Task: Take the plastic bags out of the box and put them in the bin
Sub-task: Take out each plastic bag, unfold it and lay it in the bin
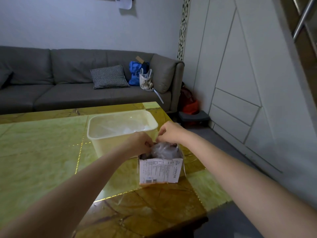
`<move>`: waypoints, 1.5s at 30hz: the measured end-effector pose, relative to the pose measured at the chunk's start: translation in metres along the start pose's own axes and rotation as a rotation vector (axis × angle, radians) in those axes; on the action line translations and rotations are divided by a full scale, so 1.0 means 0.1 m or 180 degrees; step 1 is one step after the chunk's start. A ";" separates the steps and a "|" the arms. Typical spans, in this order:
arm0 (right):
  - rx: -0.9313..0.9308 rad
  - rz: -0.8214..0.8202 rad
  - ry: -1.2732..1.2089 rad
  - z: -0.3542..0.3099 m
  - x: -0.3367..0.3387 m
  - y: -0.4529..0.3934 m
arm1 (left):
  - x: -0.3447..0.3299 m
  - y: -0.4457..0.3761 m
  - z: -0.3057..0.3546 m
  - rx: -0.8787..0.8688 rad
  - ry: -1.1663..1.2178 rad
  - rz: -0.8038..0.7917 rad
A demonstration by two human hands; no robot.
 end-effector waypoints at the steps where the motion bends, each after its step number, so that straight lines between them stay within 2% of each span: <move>1: -0.0060 -0.0045 0.0003 0.02 -0.01 0.00 | 0.02 0.01 -0.01 -0.0005 0.0040 0.0024; 8: -0.0236 -0.0486 0.0088 0.01 -0.12 0.05 | 0.05 0.06 -0.05 -0.0042 0.0351 0.0125; 11: -0.0128 -0.0515 -0.0300 -0.03 -0.16 0.01 | 0.03 0.09 -0.01 -0.0113 0.0581 0.0055; 14: 0.0032 -0.0503 -0.0913 -0.09 -0.15 -0.05 | 0.03 0.10 -0.07 0.0032 0.1166 0.0057; 17: 0.0366 -0.0111 -0.1186 -0.26 0.05 -0.08 | -0.02 0.12 -0.11 0.0207 0.1830 -0.0070; 20: 0.0756 0.0653 -0.1055 -0.50 0.45 -0.06 | -0.04 0.12 -0.17 0.0308 0.1947 -0.0056; 24: 0.0986 0.1522 -0.1599 -0.64 1.00 0.02 | -0.02 0.14 -0.23 0.0262 0.2618 -0.0099; 29: 0.0914 0.1721 -0.1363 -0.56 1.16 -0.04 | 0.15 0.25 -0.19 0.0090 0.3392 -0.0239; 32: 0.0641 0.1853 -0.1429 -0.33 1.10 -0.11 | 0.36 0.26 -0.37 0.0236 0.4091 0.0309; 34: 0.0521 0.1657 -0.1476 -0.20 0.96 -0.15 | 0.47 0.27 -0.50 0.0361 0.4599 0.0701; 36: 0.0387 0.1005 -0.1393 -0.15 0.72 -0.18 | 0.57 0.31 -0.61 0.0458 0.4997 0.1055; 38: 0.0293 0.0313 -0.1675 -0.14 0.48 -0.19 | 0.69 0.31 -0.66 0.0432 0.4667 0.1277; 40: 0.0276 -0.0066 -0.2289 -0.16 0.37 -0.18 | 0.82 0.29 -0.61 0.0318 0.4034 0.1322; 45: 0.0344 -0.0946 -0.2514 -0.29 0.03 -0.22 | 1.03 0.20 -0.25 -0.0179 0.3395 0.0869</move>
Point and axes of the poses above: each hand's wrist, its own y-axis away from the middle knuckle, its own x-axis out of the back of the hand, z = x × y, the point moved 9 cm from there along -y, towards the middle knuckle, and after that the axes turned 7 degrees about y, right-handed, at the moved point
